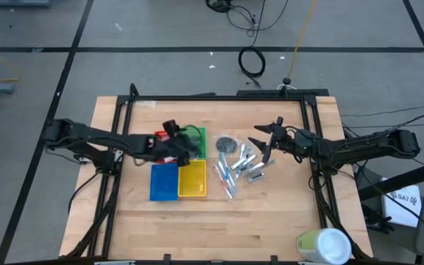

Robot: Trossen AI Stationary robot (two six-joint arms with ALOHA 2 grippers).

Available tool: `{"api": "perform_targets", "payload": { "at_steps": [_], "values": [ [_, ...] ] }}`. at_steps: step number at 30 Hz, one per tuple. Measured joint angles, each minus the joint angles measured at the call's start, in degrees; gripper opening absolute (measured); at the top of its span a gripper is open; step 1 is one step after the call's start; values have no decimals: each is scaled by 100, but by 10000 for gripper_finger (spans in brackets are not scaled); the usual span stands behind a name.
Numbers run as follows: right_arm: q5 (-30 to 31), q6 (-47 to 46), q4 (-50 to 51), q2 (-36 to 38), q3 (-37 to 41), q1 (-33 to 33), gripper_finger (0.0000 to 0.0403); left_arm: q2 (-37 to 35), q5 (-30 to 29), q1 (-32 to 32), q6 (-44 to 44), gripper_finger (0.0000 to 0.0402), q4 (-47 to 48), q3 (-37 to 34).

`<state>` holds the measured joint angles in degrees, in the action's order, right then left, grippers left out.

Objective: Pick & Place Travel size toiletries
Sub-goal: Put the black hairbrush into the green bin

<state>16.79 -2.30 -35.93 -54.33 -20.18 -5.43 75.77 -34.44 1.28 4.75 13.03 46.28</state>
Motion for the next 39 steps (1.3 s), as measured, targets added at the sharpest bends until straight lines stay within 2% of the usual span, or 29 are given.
{"api": "perform_targets", "payload": {
  "at_steps": [5, 9, 16, 22, 27, 32, 39],
  "values": [
    [-13, -230, 121, -322, -87, -68, 245, -953, 744, -29, 53, 331, 15, 20],
    [-13, -391, 798, -753, -543, -92, 248, -1732, 1346, -187, 40, 314, 22, -113],
    [-77, -370, 1643, -2042, -1496, -88, 255, -3126, 2274, -396, 42, 276, -791, -899],
    [-563, -309, 2349, -3176, -2311, -209, 259, -4145, 2239, -432, 241, 256, -1813, -1972],
    [-851, -368, 2810, -3884, -2834, -401, 259, -4656, 2240, -549, 248, 255, -2283, -2629],
    [-986, -441, 2847, -4326, -2981, -603, 258, -4783, 2238, -588, 264, 263, -2304, -2883],
    [-1104, -610, 2807, -4761, -2985, -742, 251, -4776, 2238, -588, 291, 262, -2255, -2887]
  ]
}}
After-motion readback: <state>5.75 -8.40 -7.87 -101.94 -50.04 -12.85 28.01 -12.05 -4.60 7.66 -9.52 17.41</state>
